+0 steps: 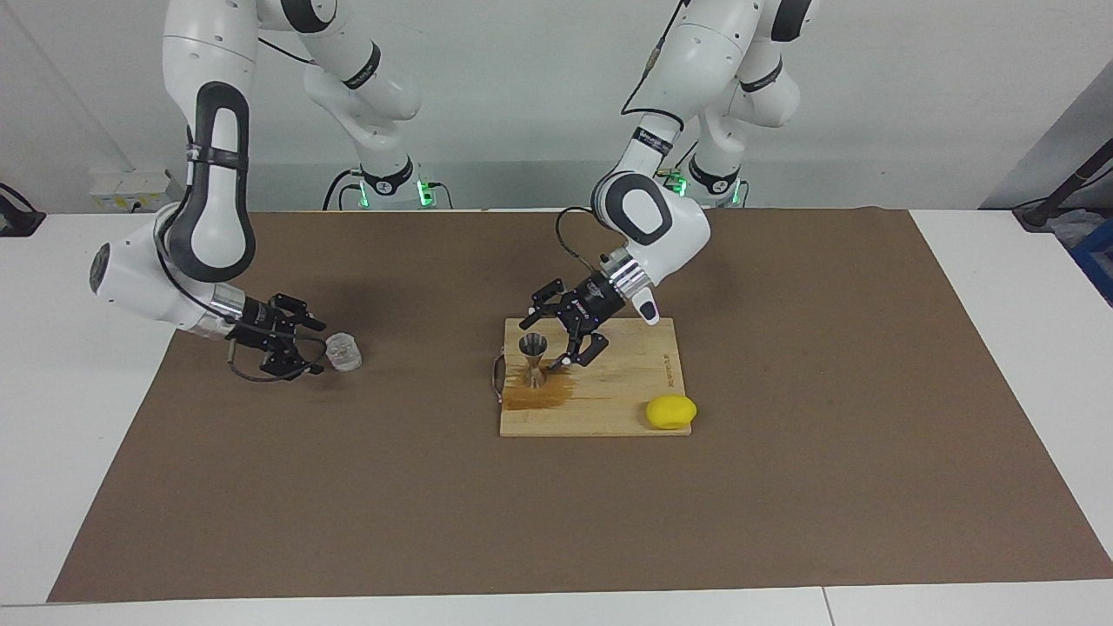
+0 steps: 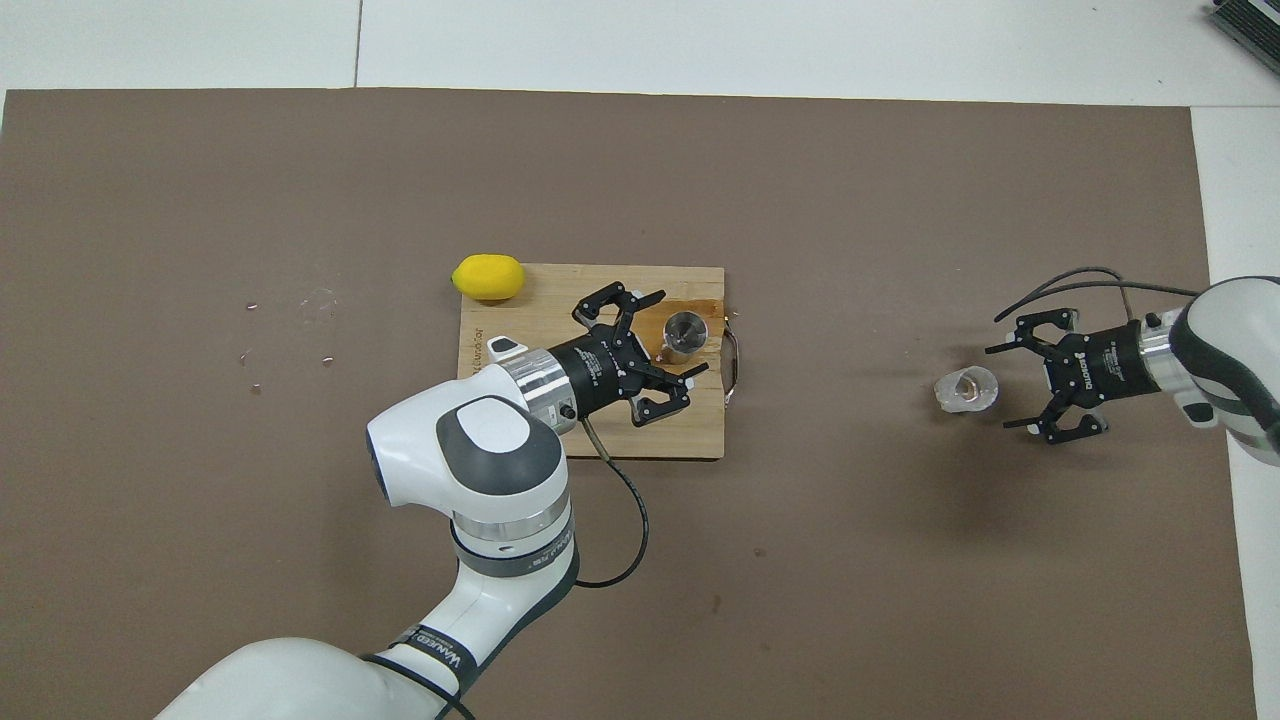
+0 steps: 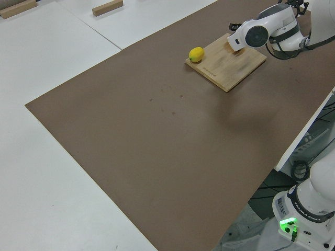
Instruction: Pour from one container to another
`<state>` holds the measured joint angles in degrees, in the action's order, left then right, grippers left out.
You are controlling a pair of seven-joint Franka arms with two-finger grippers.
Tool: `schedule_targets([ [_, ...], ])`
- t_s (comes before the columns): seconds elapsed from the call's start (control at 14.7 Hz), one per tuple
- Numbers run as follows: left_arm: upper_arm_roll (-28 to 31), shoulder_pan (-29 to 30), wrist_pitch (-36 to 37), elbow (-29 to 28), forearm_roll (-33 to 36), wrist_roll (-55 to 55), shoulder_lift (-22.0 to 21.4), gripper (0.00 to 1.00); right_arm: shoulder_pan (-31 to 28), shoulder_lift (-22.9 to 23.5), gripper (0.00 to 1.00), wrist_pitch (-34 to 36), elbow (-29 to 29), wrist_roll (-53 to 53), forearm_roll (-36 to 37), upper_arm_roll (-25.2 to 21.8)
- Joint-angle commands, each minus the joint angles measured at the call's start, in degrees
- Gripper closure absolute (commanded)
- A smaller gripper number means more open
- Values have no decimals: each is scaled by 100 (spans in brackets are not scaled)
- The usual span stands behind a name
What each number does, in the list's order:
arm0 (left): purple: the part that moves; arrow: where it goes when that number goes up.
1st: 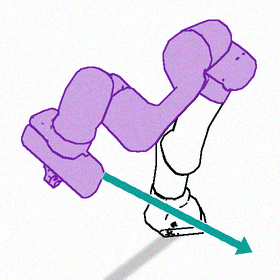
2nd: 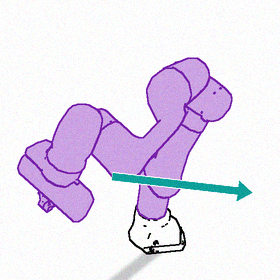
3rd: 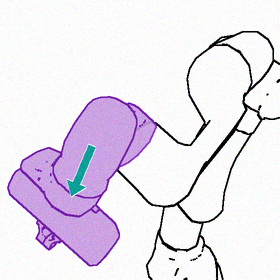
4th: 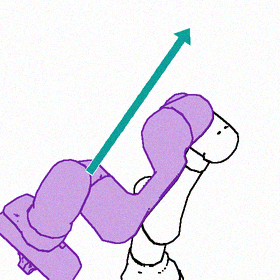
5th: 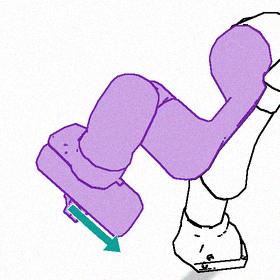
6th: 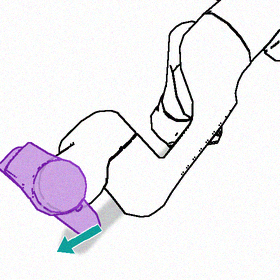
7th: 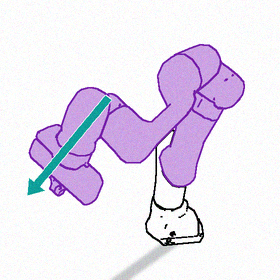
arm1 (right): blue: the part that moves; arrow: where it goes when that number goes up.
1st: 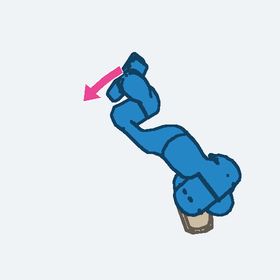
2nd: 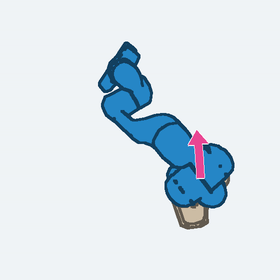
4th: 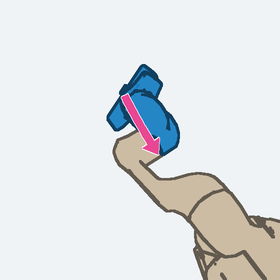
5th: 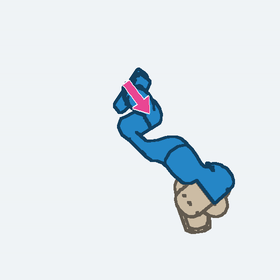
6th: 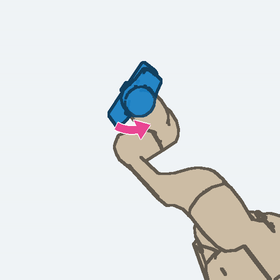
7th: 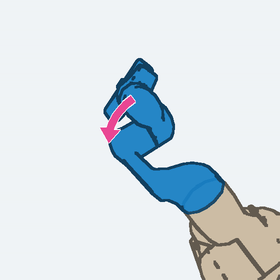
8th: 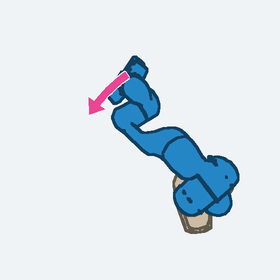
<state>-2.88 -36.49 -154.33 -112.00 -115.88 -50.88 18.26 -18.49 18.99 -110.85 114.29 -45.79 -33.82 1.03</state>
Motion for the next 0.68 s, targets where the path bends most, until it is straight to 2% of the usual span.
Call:
schedule_targets([
  [0.0,77,-104,8,-67,-76,70,-261,0,-94,96,3,-86,41,246,-335,64],
  [0.2,86,-87,113,-111,-6,52,-463,0,-85,149,3,-86,111,264,-581,72],
  [0.61,121,483,1307,-120,1758,8,-561,0,-6,87,3,-121,374,386,-810,72],
])
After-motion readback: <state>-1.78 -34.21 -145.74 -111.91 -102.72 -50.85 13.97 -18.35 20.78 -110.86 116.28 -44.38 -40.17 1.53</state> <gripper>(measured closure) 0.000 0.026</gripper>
